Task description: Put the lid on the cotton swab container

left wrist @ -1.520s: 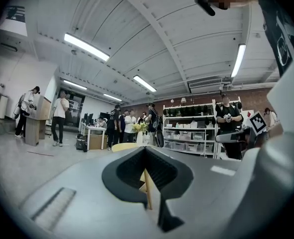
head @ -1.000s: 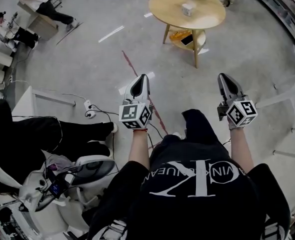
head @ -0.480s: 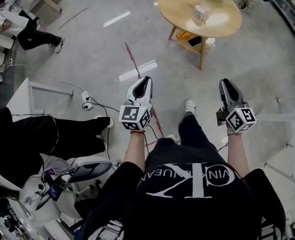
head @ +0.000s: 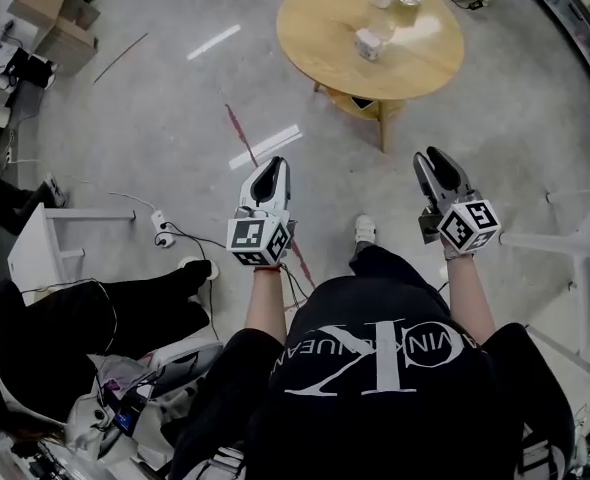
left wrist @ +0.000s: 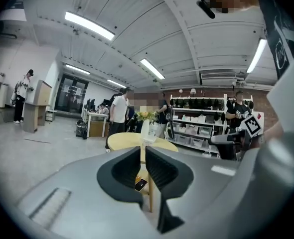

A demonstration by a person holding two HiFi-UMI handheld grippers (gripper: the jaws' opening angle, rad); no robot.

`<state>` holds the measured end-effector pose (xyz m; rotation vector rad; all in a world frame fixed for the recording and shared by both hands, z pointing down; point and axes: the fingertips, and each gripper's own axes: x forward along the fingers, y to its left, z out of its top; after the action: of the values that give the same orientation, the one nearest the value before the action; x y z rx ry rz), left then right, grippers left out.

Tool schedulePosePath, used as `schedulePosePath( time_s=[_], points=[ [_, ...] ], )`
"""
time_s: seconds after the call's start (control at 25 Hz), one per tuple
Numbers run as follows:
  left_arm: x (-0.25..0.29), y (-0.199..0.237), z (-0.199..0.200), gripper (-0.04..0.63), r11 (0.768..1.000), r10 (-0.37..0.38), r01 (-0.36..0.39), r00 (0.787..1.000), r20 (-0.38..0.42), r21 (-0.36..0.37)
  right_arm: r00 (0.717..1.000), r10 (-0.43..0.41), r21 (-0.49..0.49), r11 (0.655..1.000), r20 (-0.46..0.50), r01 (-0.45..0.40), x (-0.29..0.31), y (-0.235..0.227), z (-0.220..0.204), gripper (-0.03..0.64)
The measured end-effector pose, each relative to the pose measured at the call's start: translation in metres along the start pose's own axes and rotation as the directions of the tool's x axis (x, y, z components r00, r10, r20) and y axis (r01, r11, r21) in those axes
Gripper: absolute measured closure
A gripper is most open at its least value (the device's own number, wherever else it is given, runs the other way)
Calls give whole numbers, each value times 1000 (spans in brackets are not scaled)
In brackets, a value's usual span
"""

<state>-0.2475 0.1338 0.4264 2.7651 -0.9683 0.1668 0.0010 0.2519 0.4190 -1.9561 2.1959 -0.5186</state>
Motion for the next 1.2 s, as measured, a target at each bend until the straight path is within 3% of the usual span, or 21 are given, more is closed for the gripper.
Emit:
schedulePosePath(
  time_s=[0.32,0.48,0.68,0.96,1.2],
  points=[
    [67,-29,17,523,1000,-13,13,999,-33,12,1000,27,43,999,-16,-26,18,-61,31,491],
    [62,-48,30,517,1000,-18,18,1000,-20,10,998,47,31,998,-38,-46,0,-59,46,488],
    [43,-25,24,511,1000,-4,4,1000,0,10,996,88,26,996,-25,-88,28,-28,35,488],
    [105,-11,19,508,1000,18,-18,999,-33,8,991,124,102,988,-47,-119,90,-72,22,486],
    [159,-7,6,502,1000,-13,12,997,-76,-12,987,138,115,985,-82,-128,123,-105,25,483]
  ],
)
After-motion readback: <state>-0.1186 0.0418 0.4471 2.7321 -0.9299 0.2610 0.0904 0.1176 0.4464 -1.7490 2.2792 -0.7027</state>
